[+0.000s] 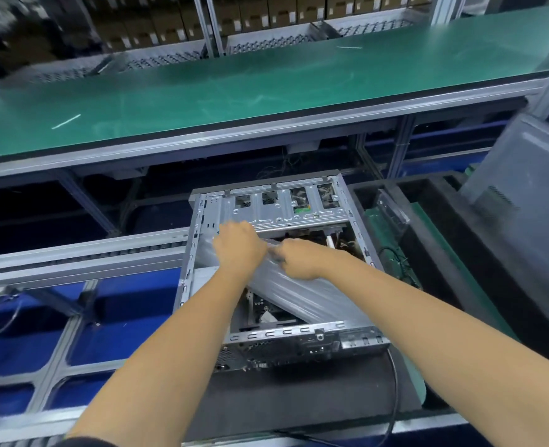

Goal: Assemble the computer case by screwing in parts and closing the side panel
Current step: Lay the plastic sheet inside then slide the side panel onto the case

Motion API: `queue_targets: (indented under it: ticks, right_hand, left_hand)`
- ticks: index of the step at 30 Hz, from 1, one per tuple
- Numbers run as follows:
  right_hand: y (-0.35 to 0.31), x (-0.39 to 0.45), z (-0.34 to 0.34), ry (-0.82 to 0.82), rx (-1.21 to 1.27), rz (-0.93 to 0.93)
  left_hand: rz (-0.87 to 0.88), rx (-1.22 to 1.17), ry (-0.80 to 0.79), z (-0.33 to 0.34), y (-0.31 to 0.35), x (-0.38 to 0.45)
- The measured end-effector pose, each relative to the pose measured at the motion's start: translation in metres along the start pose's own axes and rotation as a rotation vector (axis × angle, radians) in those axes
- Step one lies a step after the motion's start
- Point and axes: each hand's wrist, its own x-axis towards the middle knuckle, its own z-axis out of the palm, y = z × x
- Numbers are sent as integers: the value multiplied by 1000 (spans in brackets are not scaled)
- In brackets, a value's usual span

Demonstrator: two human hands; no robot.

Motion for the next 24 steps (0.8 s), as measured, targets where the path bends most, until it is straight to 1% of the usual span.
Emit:
queue_targets:
  ticks: [3,5,7,9,11,14,17,20,22,24]
  right_hand:
    - [0,7,8,-81,-41,47]
    - [6,13,11,-128,-16,90]
    - [12,17,12,-159,18,104]
    - [15,19,12,-167,66,120]
    - [17,18,12,-161,90,152]
    - [16,16,16,-142,128,170]
    - [17,12,19,-121,147,173]
    - [16,7,21,-96,158,174]
    - [14,3,20,-51,155,175]
    - [12,-2,18,-15,134,167]
  left_hand:
    - [74,291,-78,11,-3,-9]
    - [44,386,-206,16,5,-14]
    - [-45,401,-367,22,13,-14]
    - [-87,398,-434,25,16,-10]
    - [-86,395,-481,28,18,-4]
    - [-74,399,-526,29,22,-1]
    - [-56,310,-559,30,17,3]
    - [-53,208,-657,26,8,10]
    - [-24,269,-664,24,9,13]
    - [34,326,-614,22,15,7]
